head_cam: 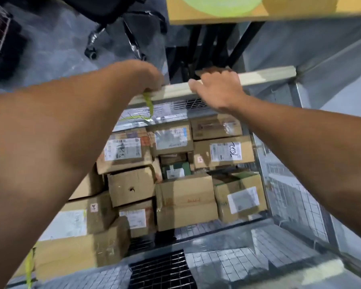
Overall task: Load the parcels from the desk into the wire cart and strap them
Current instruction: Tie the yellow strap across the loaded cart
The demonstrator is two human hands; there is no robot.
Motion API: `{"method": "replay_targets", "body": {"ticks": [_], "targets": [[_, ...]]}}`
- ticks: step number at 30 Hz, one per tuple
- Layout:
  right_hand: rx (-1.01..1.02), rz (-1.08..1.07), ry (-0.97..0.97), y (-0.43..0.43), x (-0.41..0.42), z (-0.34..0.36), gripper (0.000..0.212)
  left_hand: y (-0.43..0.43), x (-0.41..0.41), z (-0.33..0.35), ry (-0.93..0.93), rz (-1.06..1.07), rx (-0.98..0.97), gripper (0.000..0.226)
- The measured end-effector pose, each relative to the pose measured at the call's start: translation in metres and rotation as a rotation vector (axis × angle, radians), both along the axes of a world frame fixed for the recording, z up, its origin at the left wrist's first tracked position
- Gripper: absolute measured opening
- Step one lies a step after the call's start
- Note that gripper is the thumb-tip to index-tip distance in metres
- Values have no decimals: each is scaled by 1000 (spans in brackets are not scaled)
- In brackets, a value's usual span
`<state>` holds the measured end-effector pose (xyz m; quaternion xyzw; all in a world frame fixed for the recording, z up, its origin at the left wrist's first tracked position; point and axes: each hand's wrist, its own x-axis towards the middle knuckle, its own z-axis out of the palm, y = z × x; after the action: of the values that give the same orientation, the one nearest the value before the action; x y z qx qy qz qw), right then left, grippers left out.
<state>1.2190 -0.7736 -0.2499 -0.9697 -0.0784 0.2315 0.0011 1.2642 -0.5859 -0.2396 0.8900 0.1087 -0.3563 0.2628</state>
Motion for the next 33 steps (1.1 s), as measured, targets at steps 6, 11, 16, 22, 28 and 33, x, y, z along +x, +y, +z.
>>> {"method": "replay_targets", "body": {"ticks": [6, 11, 16, 22, 28, 33], "targets": [[480, -548, 142, -5, 0, 6, 68, -16, -19, 22, -159, 503, -564, 18], [1025, -785, 5, 6, -24, 30, 42, -27, -114, 42, -194, 140, -633, 18], [1394, -987, 8, 16, -101, 36, 16, -42, -204, 17, -176, -373, -439, 28], [448, -915, 540, -31, -217, -31, 37, -60, -270, -19, 0, -398, -478, 11], [709, -1153, 705, -50, -303, -58, 50, -47, -284, -59, 195, -395, -533, 30], [485, -774, 565, -65, -341, -65, 57, -66, -321, -97, 519, -563, -479, 28]]}}
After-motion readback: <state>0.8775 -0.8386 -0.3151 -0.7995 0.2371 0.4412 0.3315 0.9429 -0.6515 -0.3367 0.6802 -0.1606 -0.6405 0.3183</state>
